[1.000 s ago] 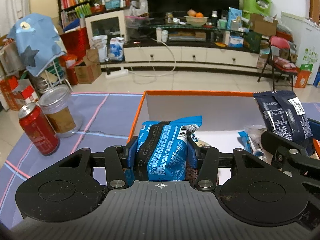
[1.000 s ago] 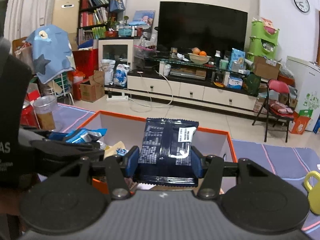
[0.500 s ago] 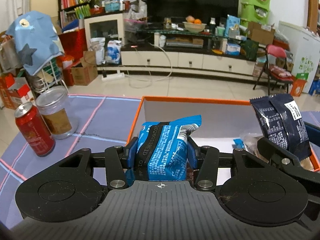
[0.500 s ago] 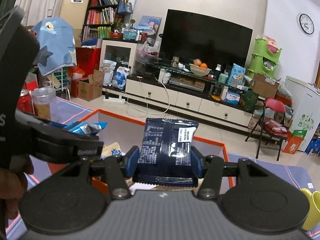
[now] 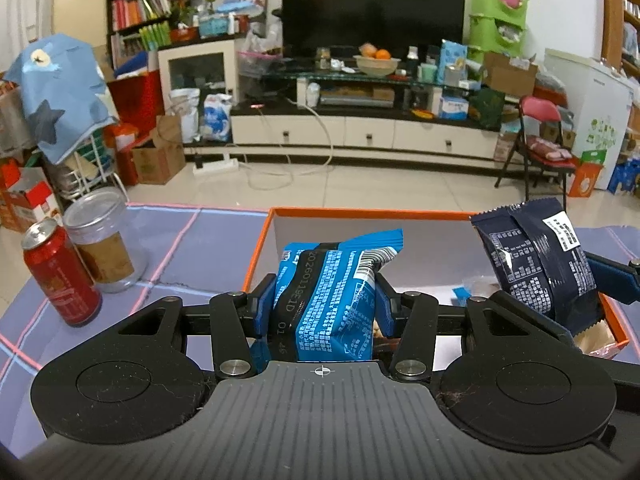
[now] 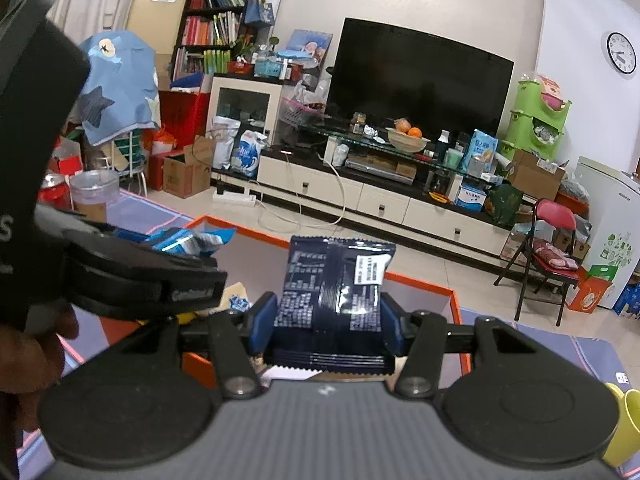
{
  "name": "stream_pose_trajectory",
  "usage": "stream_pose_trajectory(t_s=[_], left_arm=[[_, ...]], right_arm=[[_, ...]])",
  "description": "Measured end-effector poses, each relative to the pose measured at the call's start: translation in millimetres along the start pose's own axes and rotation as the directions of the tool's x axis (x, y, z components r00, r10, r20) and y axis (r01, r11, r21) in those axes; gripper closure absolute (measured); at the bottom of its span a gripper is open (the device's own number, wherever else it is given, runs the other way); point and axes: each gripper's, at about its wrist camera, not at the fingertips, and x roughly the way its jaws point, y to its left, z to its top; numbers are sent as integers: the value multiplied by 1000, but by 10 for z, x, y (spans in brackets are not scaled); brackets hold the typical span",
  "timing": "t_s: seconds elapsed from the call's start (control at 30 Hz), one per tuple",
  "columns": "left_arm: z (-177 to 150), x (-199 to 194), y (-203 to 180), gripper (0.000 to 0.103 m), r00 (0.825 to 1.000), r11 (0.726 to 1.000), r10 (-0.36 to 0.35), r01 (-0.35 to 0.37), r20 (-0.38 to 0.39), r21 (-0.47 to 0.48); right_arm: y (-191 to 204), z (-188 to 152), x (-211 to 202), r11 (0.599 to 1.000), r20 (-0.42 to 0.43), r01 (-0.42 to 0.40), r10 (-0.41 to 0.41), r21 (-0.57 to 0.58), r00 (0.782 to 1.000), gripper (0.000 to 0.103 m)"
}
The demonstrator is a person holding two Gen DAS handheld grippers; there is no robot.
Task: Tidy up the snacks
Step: 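Open both grippers to release the packets into the box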
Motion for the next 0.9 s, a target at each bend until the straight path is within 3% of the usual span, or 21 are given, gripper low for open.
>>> stream_pose_trajectory(t_s=[0.23,0.37,0.47,0.63,0.8,0.87,0.9], left_arm=[[-32,54,-35,78,1000,1000,0,0,-21,0],[-25,54,-15,46,999,999,35,-35,-11,-9],[-10,28,40,37,1000,999,26,-27,-6,-37],[116,-194,221,34,999,998,7,-4,44,-62],[196,-533,592,30,997,995,7,2,83,-104],[147,-672,757,28,997,991,-1,12,82,-131],[87,-740,826,27,997,989,5,6,76,-146]], right_arm=[[27,-6,39,1000,-14,2,-2,-13,1000,48],[44,-1,60,999,-10,22,-22,-26,1000,37],[13,-8,51,999,-2,23,-23,-25,1000,35],[-19,15,-106,999,58,31,-28,-45,998,33],[-383,96,-500,998,132,64,-66,17,989,28],[-549,94,-671,996,133,78,-84,53,987,20],[-619,70,-769,994,132,87,-96,69,987,9]])
